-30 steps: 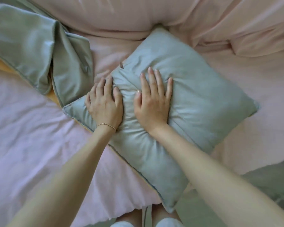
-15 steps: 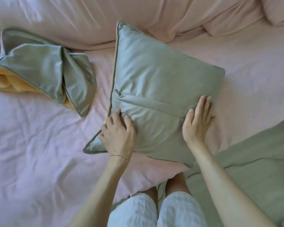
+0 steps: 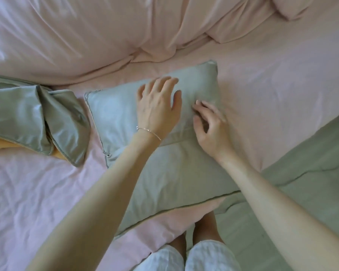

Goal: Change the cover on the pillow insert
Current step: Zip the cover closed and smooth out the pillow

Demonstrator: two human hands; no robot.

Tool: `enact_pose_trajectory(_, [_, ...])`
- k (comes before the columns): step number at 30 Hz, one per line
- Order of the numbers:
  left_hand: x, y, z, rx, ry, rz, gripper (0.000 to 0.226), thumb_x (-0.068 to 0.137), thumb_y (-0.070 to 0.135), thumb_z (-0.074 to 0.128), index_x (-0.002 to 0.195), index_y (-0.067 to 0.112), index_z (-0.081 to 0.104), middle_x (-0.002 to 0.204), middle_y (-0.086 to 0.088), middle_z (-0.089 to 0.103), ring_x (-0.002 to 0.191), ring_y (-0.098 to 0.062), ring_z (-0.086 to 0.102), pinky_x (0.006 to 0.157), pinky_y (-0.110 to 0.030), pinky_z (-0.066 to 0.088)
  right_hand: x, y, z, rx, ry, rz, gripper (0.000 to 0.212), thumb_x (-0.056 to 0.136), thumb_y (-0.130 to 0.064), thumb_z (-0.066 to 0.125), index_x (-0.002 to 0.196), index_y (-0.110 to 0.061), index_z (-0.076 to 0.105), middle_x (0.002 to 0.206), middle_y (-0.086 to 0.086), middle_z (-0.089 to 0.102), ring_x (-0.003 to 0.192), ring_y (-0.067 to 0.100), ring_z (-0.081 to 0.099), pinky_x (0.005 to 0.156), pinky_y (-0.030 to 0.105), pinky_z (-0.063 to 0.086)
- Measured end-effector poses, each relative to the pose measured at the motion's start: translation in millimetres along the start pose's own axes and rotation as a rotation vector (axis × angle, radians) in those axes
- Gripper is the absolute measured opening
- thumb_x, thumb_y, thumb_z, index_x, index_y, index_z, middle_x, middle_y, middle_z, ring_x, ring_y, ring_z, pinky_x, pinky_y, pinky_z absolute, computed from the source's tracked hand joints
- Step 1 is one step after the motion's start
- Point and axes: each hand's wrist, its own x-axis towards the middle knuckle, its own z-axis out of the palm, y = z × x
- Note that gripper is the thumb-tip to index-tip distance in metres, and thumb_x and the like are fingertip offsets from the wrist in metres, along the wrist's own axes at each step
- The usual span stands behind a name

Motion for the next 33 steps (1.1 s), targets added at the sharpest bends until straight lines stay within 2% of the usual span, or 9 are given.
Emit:
enact_pose_trajectory(3, [34.7,10.5,39.7,0.087,-0.348,0.001,0.043,0.098,0.038,0.030,0.139,0.029,0.036,0.152,0.003,0.027,0.143,-0.023,0.013,0.113,-0.050,0.003,4.9,3.3,-13.5,0.216,0.103,0.132,0.035,0.090,-0.021,0.040,0.113,-0.003,0.060,0.108,0.007,0.067,0.102,0.014,0.061,0.091,0.022,0.044])
enact_pose_trajectory(6, [34.1,0.0,62.9,0.161,-0.456,-0.056,0.049,0.096,0.046,0.017,0.144,0.037,0.021,0.156,0.005,0.014,0.144,-0.022,0.002,0.114,-0.049,-0.007,41.6,21.3,-15.9,0.162,0.419,0.294,0.033,0.091,-0.011,0.033,0.114,0.000,0.055,0.108,0.008,0.067,0.099,0.026,0.060,0.085,0.029,0.043])
enact_pose_trajectory(8, [26.8,-9.6,63.8,0.153,-0.431,-0.056,0.056,0.090,0.051,0.008,0.145,0.038,0.017,0.156,0.006,0.012,0.144,-0.020,0.003,0.114,-0.044,-0.007,77.4,33.6,-7.4,0.163,0.444,0.446,0.038,0.093,-0.008,0.031,0.126,0.002,0.048,0.126,0.014,0.057,0.117,0.029,0.051,0.099,0.033,0.038])
enact_pose_trajectory(10, [17.9,-19.7,57.9,0.117,-0.406,-0.050,0.063,0.086,0.053,0.003,0.145,0.037,0.015,0.156,0.006,0.011,0.144,-0.019,0.003,0.115,-0.041,-0.006,101.6,37.5,12.9,0.131,0.372,0.522,0.042,0.097,-0.009,0.029,0.137,0.000,0.037,0.142,0.016,0.041,0.133,0.027,0.034,0.111,0.039,0.023])
enact_pose_trajectory(13, [-1.0,-41.6,47.3,0.081,-0.348,-0.033,0.059,0.089,0.046,0.011,0.146,0.030,0.018,0.155,0.000,0.016,0.144,-0.022,0.009,0.115,-0.037,-0.001,92.9,18.1,53.2,-0.029,0.286,0.370,0.048,0.098,-0.019,0.022,0.142,-0.001,0.029,0.149,0.016,0.028,0.140,0.025,0.023,0.115,0.041,0.010])
enact_pose_trajectory(16, [-27.9,-64.0,37.1,0.088,-0.265,0.007,0.054,0.092,0.035,0.025,0.144,0.022,0.025,0.152,-0.008,0.025,0.141,-0.030,0.017,0.115,-0.038,0.009,58.3,-5.4,80.2,-0.090,0.342,0.155,0.049,0.097,-0.021,0.022,0.138,0.004,0.035,0.145,0.022,0.034,0.136,0.030,0.029,0.114,0.041,0.017])
enact_pose_trajectory(22, [-50.4,-89.5,41.5,0.100,-0.156,0.021,0.051,0.089,0.024,0.031,0.140,0.016,0.027,0.147,-0.012,0.028,0.138,-0.030,0.018,0.115,-0.037,0.012,35.5,-12.7,119.5,-0.171,0.385,-0.023,0.042,0.098,-0.022,0.019,0.131,0.000,0.032,0.135,0.028,0.043,0.131,0.034,0.033,0.111,0.044,0.026])
enact_pose_trajectory(29, [15.9,-86.2,105.3,0.262,-0.128,-0.054,0.047,0.084,0.028,0.041,0.130,0.022,0.046,0.140,-0.009,0.046,0.132,-0.036,0.035,0.111,-0.048,0.015,117.0,64.7,147.2,-0.444,0.308,0.143,0.036,0.097,-0.020,0.021,0.124,-0.006,0.040,0.123,0.015,0.060,0.112,0.029,0.055,0.094,0.042,0.041])
enact_pose_trajectory(33, [48.3,-85.7,131.9,0.313,-0.126,-0.069,0.043,0.083,0.030,0.042,0.125,0.023,0.049,0.134,-0.009,0.052,0.126,-0.036,0.043,0.106,-0.058,0.019,153.3,89.3,146.3,-0.507,0.203,0.202,0.034,0.086,-0.016,0.038,0.109,-0.006,0.061,0.109,0.010,0.066,0.091,0.028,0.064,0.076,0.037,0.042])
